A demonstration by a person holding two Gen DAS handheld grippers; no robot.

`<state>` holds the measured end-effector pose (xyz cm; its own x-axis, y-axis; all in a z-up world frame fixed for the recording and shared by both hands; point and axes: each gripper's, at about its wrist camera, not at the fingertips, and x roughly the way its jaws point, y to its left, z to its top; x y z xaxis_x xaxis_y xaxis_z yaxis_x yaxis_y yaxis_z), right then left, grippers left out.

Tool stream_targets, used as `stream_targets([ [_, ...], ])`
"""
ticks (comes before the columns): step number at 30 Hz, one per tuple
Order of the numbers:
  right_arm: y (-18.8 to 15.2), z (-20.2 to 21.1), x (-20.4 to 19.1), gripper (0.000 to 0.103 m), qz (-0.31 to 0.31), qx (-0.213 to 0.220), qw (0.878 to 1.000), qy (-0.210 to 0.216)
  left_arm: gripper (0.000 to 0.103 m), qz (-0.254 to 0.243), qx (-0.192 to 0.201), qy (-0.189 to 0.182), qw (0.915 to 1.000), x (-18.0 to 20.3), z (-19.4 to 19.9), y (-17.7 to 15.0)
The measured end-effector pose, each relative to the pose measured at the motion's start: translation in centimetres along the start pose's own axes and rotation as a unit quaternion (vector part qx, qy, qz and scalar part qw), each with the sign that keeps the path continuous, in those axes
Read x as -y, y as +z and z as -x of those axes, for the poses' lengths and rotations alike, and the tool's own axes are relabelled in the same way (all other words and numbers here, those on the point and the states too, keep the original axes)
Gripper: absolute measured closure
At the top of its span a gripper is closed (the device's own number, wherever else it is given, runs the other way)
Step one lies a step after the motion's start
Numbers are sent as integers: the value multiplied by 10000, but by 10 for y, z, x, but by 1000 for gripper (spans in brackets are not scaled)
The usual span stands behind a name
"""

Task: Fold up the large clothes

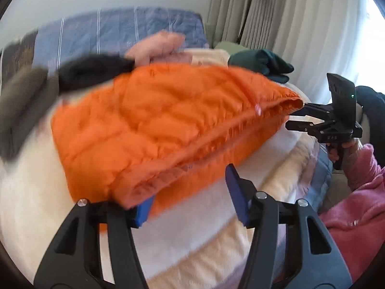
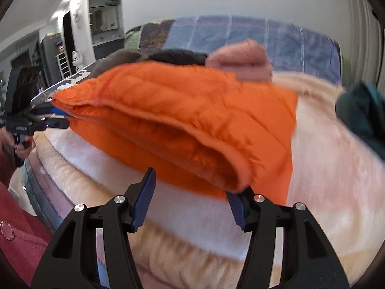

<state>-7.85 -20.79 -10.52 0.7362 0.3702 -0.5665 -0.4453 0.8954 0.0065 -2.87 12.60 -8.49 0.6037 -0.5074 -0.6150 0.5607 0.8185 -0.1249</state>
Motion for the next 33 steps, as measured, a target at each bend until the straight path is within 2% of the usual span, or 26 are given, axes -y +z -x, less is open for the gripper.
stream_targets([
  [4,40,3,11,45,98,507,9983,-266,43,-138,460,176,9987,-8,4,44],
  [8,89,-8,33,45,53,839,9944,-644,34,-58,911,694,9934,-30,-1,94],
  [12,126,-37,66,39,-410,712,9883,-1286,27,220,1035,1176,9874,-60,-21,130],
  [15,135,-62,86,39,-905,436,9873,-1230,25,383,902,1304,9866,-78,-41,144],
  [19,140,-86,96,39,-1298,334,9867,-919,25,462,522,1411,9875,-95,-74,145],
  [23,138,-118,99,39,-1643,170,9849,-510,25,529,-104,1618,9853,-105,-122,137],
  [24,135,-132,103,39,-1774,22,9830,-464,23,534,-361,1779,9819,-108,-138,131],
  [26,124,-154,108,39,-1956,-305,9781,-636,13,562,-561,1973,9771,-112,-153,117],
  [27,112,-170,113,39,-2059,-481,9744,-757,12,631,-560,1993,9763,-115,-157,111],
  [29,95,-184,118,37,-2185,-482,9722,-688,12,982,-387,1687,9800,-123,-155,101],
  [33,92,-183,104,35,-1887,-458,9764,-946,10,1174,-270,1525,9809,-127,-151,87],
])
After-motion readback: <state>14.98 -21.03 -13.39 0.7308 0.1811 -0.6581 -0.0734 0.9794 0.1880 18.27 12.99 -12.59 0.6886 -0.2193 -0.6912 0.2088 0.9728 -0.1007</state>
